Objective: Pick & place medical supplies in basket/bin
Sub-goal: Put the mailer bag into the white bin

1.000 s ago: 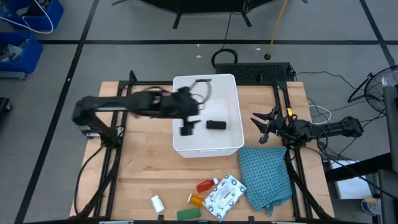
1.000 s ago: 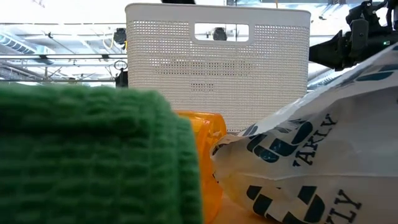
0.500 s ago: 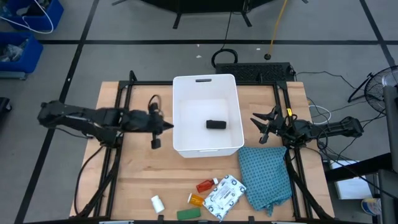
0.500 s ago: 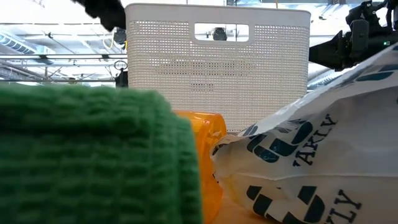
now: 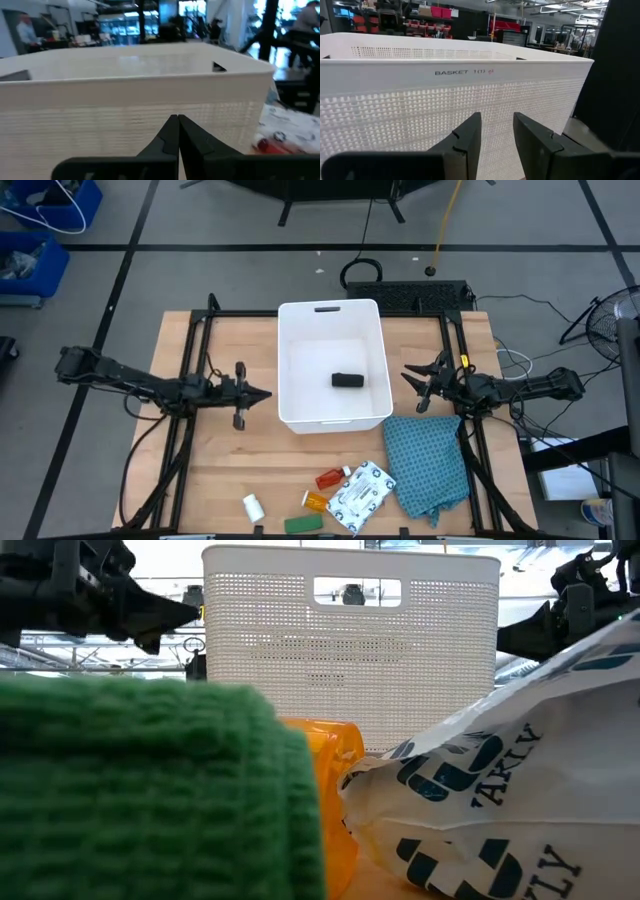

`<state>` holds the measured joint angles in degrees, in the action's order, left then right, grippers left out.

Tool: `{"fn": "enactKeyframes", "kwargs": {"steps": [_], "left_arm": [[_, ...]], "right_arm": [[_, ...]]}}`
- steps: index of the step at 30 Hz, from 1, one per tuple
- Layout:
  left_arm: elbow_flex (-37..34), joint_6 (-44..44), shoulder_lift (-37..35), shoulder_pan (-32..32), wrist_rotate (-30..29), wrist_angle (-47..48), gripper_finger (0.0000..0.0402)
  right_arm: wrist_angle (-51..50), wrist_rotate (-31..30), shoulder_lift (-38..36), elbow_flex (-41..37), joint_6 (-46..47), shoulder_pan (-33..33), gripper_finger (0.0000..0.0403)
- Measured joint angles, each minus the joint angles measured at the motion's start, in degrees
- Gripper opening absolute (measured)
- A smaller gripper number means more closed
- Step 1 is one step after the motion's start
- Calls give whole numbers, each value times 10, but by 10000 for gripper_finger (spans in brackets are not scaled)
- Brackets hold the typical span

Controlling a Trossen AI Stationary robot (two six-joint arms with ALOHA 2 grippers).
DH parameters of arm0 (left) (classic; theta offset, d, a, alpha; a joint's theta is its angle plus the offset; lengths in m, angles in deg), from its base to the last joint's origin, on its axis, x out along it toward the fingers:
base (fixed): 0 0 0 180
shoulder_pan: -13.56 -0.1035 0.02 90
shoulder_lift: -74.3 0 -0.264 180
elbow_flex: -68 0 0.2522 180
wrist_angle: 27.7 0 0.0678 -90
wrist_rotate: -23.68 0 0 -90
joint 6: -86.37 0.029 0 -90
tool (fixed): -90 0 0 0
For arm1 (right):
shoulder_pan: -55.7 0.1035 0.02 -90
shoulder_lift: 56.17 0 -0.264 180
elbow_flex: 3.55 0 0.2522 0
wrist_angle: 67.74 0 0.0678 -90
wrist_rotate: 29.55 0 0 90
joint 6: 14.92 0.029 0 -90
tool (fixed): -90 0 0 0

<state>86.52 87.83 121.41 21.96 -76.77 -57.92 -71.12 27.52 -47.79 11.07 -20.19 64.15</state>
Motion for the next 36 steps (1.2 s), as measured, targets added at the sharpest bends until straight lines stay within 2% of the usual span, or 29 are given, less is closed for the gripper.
{"fn": "enactKeyframes", "kwargs": {"steps": [8,11,16,18,21,27,31,36], "left_arm": [[-22,20,1,0,-6,1,7],[-22,20,1,0,-6,1,22],[-22,10,1,0,-6,3,38],[-22,13,1,0,-6,3,40],[-22,13,1,0,-6,3,41],[-23,24,1,0,-7,6,42],[-23,23,1,-1,-12,5,42],[-23,16,1,-1,-16,5,42]], "right_arm": [[5,0,0,0,0,0,105],[57,5,0,0,-15,1,105],[155,128,0,27,-103,16,111],[115,180,3,57,-118,27,115],[79,199,27,131,-117,55,123],[-1,190,175,250,-126,142,150],[-26,122,304,339,-124,215,174],[-55,-1,473,445,-119,309,202]]}}
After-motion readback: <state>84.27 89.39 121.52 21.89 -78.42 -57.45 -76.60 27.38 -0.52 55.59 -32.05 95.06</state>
